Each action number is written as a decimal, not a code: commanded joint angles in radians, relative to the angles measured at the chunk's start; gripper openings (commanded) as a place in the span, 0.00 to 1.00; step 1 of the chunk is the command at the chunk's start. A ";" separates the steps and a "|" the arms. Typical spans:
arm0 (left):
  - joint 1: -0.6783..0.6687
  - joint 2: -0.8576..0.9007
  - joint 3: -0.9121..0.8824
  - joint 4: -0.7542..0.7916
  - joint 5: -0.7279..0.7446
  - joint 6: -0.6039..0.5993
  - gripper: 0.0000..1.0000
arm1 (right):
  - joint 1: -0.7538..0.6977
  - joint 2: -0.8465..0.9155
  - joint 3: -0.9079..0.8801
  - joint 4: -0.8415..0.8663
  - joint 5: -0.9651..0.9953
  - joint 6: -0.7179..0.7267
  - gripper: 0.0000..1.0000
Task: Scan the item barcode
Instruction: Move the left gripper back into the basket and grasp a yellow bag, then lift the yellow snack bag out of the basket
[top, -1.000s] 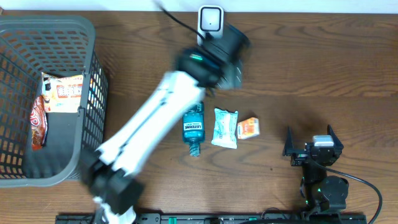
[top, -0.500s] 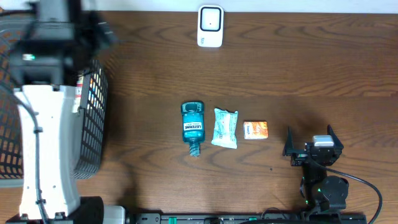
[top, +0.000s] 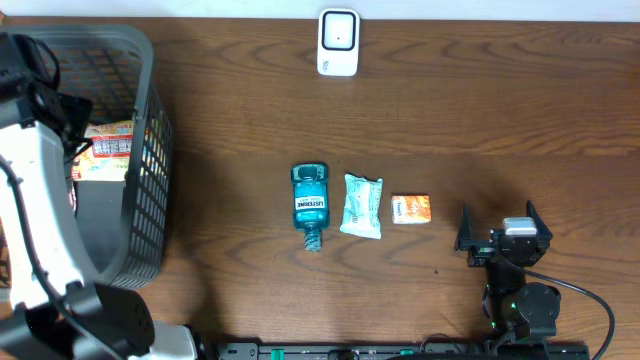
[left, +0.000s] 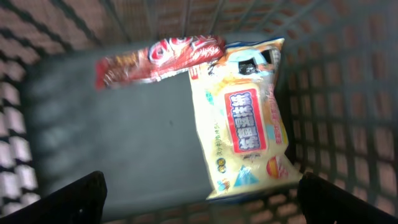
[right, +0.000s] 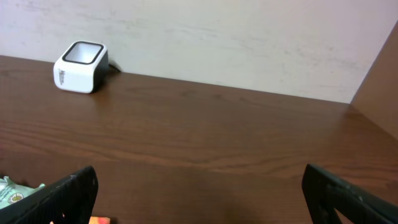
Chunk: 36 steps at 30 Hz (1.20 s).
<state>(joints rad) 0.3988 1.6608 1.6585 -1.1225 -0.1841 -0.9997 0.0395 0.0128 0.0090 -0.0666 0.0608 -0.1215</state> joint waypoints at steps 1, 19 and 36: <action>-0.004 0.056 -0.044 0.063 0.087 -0.191 0.98 | -0.008 -0.002 -0.003 -0.001 0.008 -0.010 0.99; -0.027 0.420 -0.048 0.248 0.096 -0.304 0.98 | -0.008 -0.002 -0.003 -0.001 0.008 -0.010 0.99; -0.014 0.476 -0.039 0.092 0.114 -0.126 0.07 | -0.008 -0.002 -0.003 -0.001 0.008 -0.010 0.99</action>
<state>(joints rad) 0.3691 2.1052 1.6665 -0.9722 -0.0841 -1.1633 0.0395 0.0128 0.0090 -0.0666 0.0608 -0.1215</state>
